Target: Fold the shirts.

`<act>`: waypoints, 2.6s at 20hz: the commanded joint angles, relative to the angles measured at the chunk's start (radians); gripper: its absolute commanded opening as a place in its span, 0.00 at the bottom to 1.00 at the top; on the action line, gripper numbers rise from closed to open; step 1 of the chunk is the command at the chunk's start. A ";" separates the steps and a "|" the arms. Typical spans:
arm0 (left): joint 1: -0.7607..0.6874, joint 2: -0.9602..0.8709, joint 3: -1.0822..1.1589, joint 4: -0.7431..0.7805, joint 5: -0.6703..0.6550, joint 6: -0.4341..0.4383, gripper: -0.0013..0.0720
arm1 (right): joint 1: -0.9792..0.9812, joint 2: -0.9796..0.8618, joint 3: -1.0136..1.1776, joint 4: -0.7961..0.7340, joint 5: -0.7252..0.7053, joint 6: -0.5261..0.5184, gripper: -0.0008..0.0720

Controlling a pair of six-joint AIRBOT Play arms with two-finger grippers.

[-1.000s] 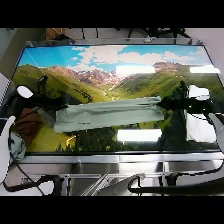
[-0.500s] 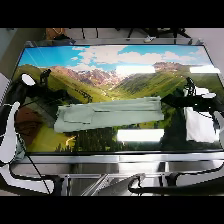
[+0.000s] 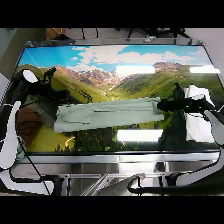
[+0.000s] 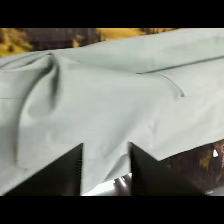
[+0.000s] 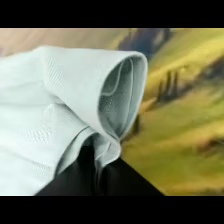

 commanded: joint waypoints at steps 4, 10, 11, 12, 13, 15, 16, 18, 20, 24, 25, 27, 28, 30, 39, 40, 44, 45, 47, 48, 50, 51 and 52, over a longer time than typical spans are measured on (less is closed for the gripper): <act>-0.199 -0.016 0.001 -0.035 0.184 -0.002 0.04 | 0.010 0.001 0.049 0.044 0.145 -0.023 0.03; -0.453 -0.233 0.005 -0.183 0.377 -0.002 0.04 | -0.054 0.124 0.214 0.101 0.426 0.084 0.03; -0.497 -0.276 0.023 -0.183 0.392 -0.002 0.04 | -0.070 0.149 0.243 0.101 0.462 0.109 0.03; -0.542 -0.323 0.056 -0.183 0.396 -0.002 0.04 | -0.086 0.172 0.270 0.101 0.491 0.134 0.03; -0.579 -0.365 0.101 -0.184 0.396 -0.003 0.04 | -0.102 0.195 0.295 0.101 0.520 0.150 0.03; -0.644 -0.451 0.221 -0.184 0.396 -0.028 0.04 | -0.119 0.240 0.330 0.103 0.574 0.204 0.03; -0.670 -0.489 0.282 -0.184 0.394 -0.039 0.04 | -0.120 0.264 0.332 0.109 0.596 0.216 0.03; -0.714 -0.565 0.414 -0.184 0.360 -0.059 0.04 | -0.118 0.296 0.332 0.134 0.639 0.217 0.03; -0.735 -0.620 0.522 -0.185 0.306 -0.078 0.04 | -0.118 0.318 0.332 0.150 0.650 0.227 0.03; -0.713 -0.611 0.583 -0.263 0.229 -0.079 0.04 | -0.118 0.328 0.331 0.153 0.651 0.255 0.03; -0.689 -0.577 0.572 -0.292 0.197 -0.073 0.04 | -0.118 0.328 0.331 0.153 0.650 0.269 0.03; -0.610 -0.484 0.568 -0.330 0.080 -0.047 0.04 | -0.116 0.328 0.331 0.176 0.651 0.275 0.03; -0.558 -0.421 0.568 -0.348 0.011 -0.027 0.04 | -0.113 0.328 0.331 0.212 0.651 0.285 0.03; -0.445 -0.281 0.568 -0.377 -0.117 0.021 0.04 | -0.087 0.328 0.331 0.306 0.649 0.285 0.03; 0.068 0.206 0.568 -0.567 -0.241 0.073 0.04 | 0.586 0.235 0.328 0.351 0.026 0.197 0.03; 0.102 0.232 0.568 -0.567 -0.241 0.073 0.04 | 0.690 0.186 0.328 0.347 -0.080 0.171 0.03; 0.163 0.269 0.568 -0.568 -0.242 0.072 0.04 | 1.010 -0.092 0.329 0.344 -0.536 0.019 0.66; 0.162 0.269 0.568 -0.568 -0.245 0.069 0.04 | 1.042 -0.148 0.329 0.345 -0.594 0.007 0.72; 0.147 0.269 0.568 -0.568 -0.244 0.069 0.04 | 1.037 -0.175 0.329 0.347 -0.562 0.006 0.72; 0.138 0.269 0.568 -0.568 -0.244 0.069 0.04 | 1.013 -0.158 0.329 0.347 -0.520 0.006 0.72; 0.118 0.269 0.568 -0.568 -0.241 0.069 0.04 | 0.937 -0.094 0.329 0.344 -0.409 0.007 0.68; 0.109 0.269 0.568 -0.567 -0.240 0.069 0.04 | 0.888 -0.056 0.329 0.344 -0.341 0.007 0.68; 0.101 0.269 0.568 -0.567 -0.241 0.070 0.04 | 0.833 -0.017 0.329 0.343 -0.267 0.007 0.68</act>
